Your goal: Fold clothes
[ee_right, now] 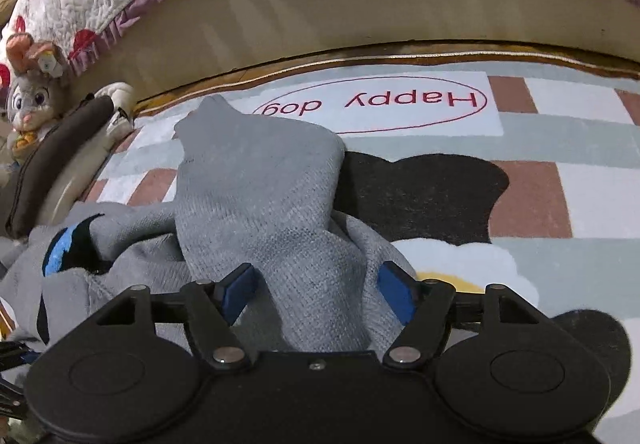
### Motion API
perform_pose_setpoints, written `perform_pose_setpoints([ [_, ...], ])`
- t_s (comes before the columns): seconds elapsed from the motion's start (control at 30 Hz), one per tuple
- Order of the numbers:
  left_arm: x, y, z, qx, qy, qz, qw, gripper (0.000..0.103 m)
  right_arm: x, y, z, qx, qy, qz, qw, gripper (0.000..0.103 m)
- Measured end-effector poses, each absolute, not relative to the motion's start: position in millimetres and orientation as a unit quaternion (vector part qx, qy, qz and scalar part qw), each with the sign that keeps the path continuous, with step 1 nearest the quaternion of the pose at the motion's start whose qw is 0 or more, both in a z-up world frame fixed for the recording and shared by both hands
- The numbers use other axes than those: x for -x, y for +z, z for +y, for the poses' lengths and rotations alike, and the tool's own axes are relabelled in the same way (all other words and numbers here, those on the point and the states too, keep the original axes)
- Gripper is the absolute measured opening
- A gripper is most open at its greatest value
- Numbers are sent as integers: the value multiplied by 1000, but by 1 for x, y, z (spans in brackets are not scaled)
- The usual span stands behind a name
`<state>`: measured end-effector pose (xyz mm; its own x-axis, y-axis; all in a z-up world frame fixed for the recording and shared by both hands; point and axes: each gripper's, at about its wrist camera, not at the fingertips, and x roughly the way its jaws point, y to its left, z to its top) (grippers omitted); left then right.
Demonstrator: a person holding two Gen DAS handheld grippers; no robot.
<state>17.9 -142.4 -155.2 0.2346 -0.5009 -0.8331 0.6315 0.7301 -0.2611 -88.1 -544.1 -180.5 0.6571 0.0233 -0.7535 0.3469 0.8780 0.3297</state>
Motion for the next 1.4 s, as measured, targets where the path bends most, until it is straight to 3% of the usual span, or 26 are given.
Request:
perform_pose_setpoints([
  [0.07, -18, -157, -144, -55, -352, 501, 789, 75, 88, -182, -544, -227, -88, 399, 884, 74],
  [0.13, -14, -149, -142, -51, -352, 490, 796, 71, 91, -183, -552, -263, -85, 386, 880, 63],
  [0.17, -11, -143, -140, -50, -354, 483, 799, 52, 93, -184, -557, -285, -83, 376, 878, 49],
  [0.2, -8, -137, -138, -49, -357, 475, 803, 22, 95, -184, -563, -306, -81, 365, 875, 26],
  [0.27, -3, -125, -135, -48, -361, 460, 810, 3, 102, -179, -569, -318, -96, 344, 878, 16],
  [0.43, 12, -95, -126, -44, -371, 421, 826, 3, 127, -135, -569, -262, -181, 285, 904, 1],
  [0.57, 18, -76, -109, -34, -380, 413, 827, 3, 155, -79, -588, -191, -278, 217, 916, 1],
  [0.67, 17, -89, -105, -33, -372, 433, 821, 3, 148, -63, -595, -116, -269, 278, 915, 4],
  [0.73, 16, -104, -110, -39, -362, 450, 815, 3, 141, -62, -582, -106, -209, 312, 921, 11],
  [0.8, 17, -117, -115, -49, -353, 462, 812, 4, 135, -68, -548, -79, -141, 340, 926, 32],
  [0.9, 16, -126, -122, -79, -336, 464, 816, 6, 128, -85, -496, -48, -40, 374, 925, 36],
  [0.97, 11, -129, -123, -76, -321, 470, 819, 16, 120, -96, -467, -37, 23, 392, 919, 46],
  [1.0, 7, -130, -122, -66, -311, 475, 821, 33, 116, -101, -457, -41, 49, 394, 917, 51],
  [1.07, 3, -131, -116, -45, -303, 480, 822, 41, 109, -110, -454, -85, 87, 387, 914, 58],
  [1.13, 2, -130, -112, -33, -303, 484, 820, 43, 103, -120, -454, -125, 96, 397, 904, 58],
  [1.23, 9, -128, -113, -37, -315, 475, 821, 45, 111, -133, -432, -74, 104, 416, 901, 59],
  [1.4, 14, -138, -125, -63, -324, 471, 818, 45, 110, -173, -378, 140, 78, 464, 871, 58],
])
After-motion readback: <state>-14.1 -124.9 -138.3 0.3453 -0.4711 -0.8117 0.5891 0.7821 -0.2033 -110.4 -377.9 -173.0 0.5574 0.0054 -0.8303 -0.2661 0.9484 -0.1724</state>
